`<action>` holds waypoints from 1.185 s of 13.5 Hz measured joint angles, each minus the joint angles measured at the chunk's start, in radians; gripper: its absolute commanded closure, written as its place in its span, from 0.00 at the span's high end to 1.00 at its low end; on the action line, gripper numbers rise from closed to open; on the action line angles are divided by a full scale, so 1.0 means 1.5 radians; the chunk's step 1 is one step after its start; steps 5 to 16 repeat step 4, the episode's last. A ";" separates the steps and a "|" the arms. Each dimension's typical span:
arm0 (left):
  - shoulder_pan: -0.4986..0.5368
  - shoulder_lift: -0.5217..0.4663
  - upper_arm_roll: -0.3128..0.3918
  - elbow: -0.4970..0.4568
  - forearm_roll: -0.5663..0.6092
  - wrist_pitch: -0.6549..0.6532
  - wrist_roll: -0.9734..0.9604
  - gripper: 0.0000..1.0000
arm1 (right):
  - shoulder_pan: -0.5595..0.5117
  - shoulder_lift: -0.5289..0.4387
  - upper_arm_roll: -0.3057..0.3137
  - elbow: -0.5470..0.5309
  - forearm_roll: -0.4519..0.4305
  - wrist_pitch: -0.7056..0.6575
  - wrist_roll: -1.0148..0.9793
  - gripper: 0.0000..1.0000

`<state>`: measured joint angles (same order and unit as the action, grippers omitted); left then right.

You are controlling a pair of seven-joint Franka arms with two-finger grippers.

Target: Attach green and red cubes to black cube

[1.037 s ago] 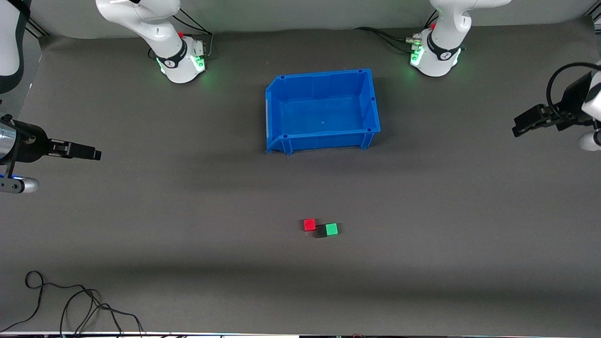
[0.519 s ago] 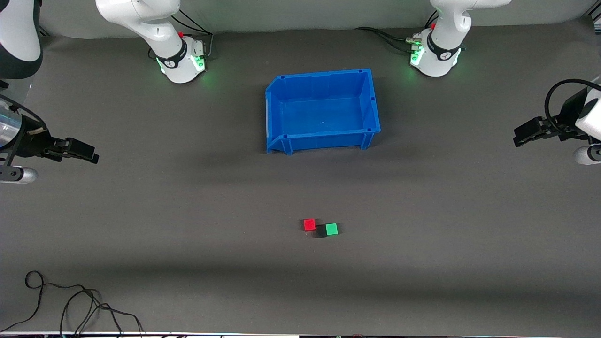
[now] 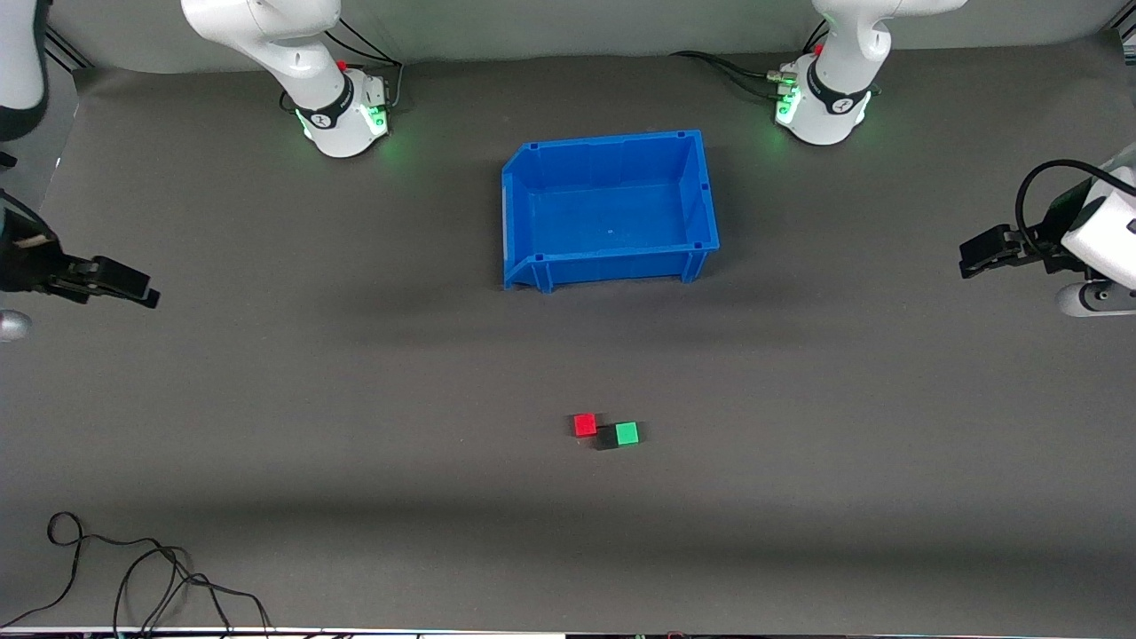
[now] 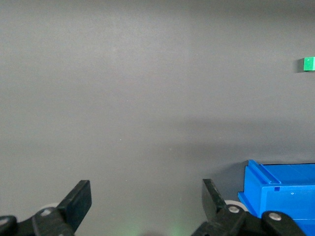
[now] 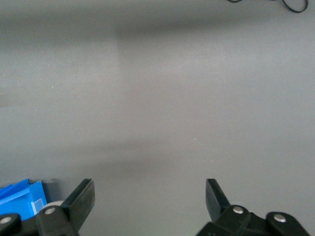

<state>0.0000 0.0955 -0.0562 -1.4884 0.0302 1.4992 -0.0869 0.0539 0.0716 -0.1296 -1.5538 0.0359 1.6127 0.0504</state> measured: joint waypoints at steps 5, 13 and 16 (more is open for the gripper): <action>0.000 0.000 -0.001 0.001 0.001 0.000 0.008 1.00 | -0.031 -0.022 0.043 0.000 0.000 0.000 0.000 1.00; 0.000 0.000 -0.001 0.001 0.001 0.000 0.008 1.00 | -0.031 -0.022 0.043 0.000 0.000 0.000 0.000 1.00; 0.000 0.000 -0.001 0.001 0.001 0.000 0.008 1.00 | -0.031 -0.022 0.043 0.000 0.000 0.000 0.000 1.00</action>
